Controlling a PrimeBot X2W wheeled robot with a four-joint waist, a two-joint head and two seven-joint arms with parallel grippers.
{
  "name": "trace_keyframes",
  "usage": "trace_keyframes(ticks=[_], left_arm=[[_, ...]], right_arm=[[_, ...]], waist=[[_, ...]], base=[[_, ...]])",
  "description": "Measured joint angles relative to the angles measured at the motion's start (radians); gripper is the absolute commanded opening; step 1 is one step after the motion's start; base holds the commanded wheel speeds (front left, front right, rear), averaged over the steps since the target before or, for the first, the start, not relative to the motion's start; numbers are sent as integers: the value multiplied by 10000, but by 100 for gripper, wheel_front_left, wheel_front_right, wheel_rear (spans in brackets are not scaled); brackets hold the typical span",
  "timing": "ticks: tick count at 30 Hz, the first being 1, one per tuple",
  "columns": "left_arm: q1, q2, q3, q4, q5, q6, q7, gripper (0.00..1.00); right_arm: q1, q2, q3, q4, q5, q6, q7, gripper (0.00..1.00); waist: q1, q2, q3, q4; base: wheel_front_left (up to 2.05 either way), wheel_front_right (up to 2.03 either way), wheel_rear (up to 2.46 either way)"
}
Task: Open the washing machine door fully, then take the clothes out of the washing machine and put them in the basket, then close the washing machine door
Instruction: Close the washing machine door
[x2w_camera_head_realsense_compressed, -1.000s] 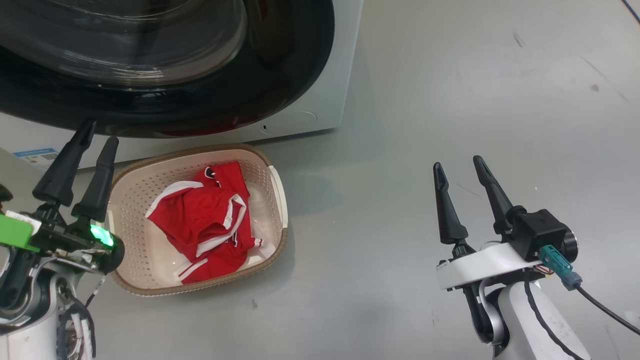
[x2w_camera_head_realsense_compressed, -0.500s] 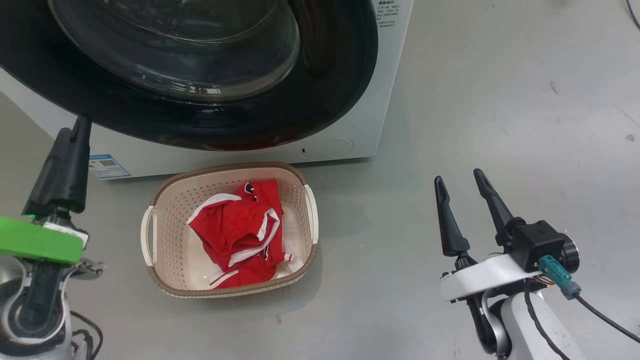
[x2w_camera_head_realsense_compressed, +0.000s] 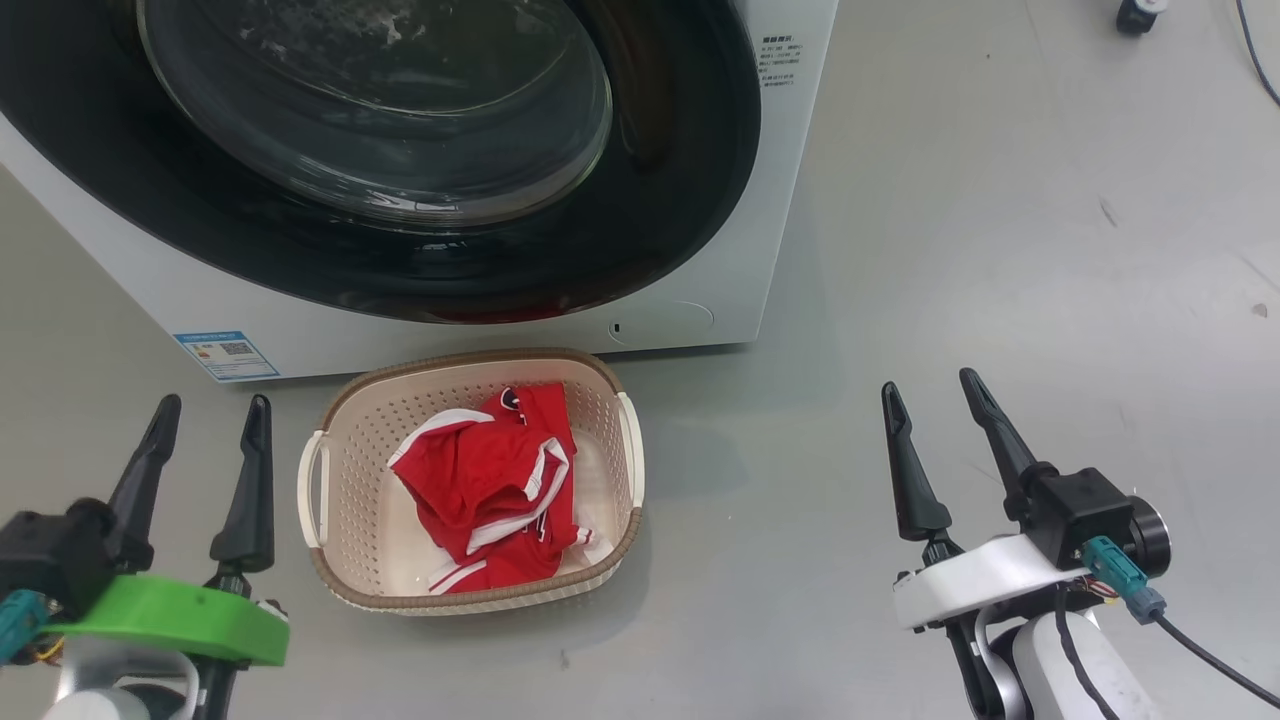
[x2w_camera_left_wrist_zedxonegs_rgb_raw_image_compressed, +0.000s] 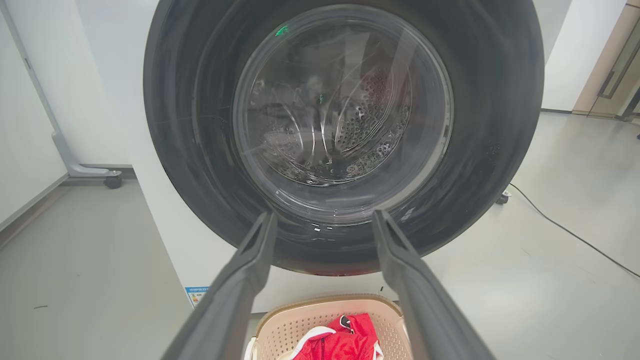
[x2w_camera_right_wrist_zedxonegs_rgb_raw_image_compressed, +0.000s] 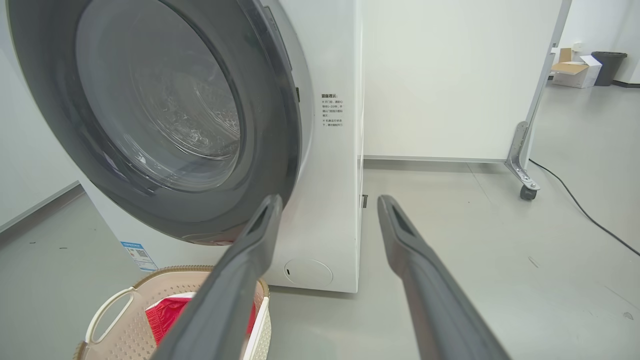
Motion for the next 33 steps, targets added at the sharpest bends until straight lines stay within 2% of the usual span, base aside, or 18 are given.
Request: trace_keyframes(ticks=[8, 13, 22, 33], left_arm=[[608, -504, -353, 662, 1106, 941, -953, 100], [907, -752, -543, 1068, 1321, 1296, -1319, 100], [1385, -941, -798, 1524, 1521, 1578, -1607, 100], [1547, -1012, -897, 1697, 1639, 1682, -1745, 100]], right_arm=[[485, 2, -171, 48, -69, -15, 2, 100], [832, 12, -196, 174, -88, -17, 0, 100], [1406, 31, -176, 311, -90, -17, 2, 100], [1613, 42, -238, 311, -84, -29, 2, 100]], waist=[[0, 0, -361, 149], [0, 0, -646, 244], [0, 0, -1193, 399], [0, 0, -1467, 470]], base=[[0, 0, 0], [0, 0, 0], [0, 0, 0], [0, 0, 0]])
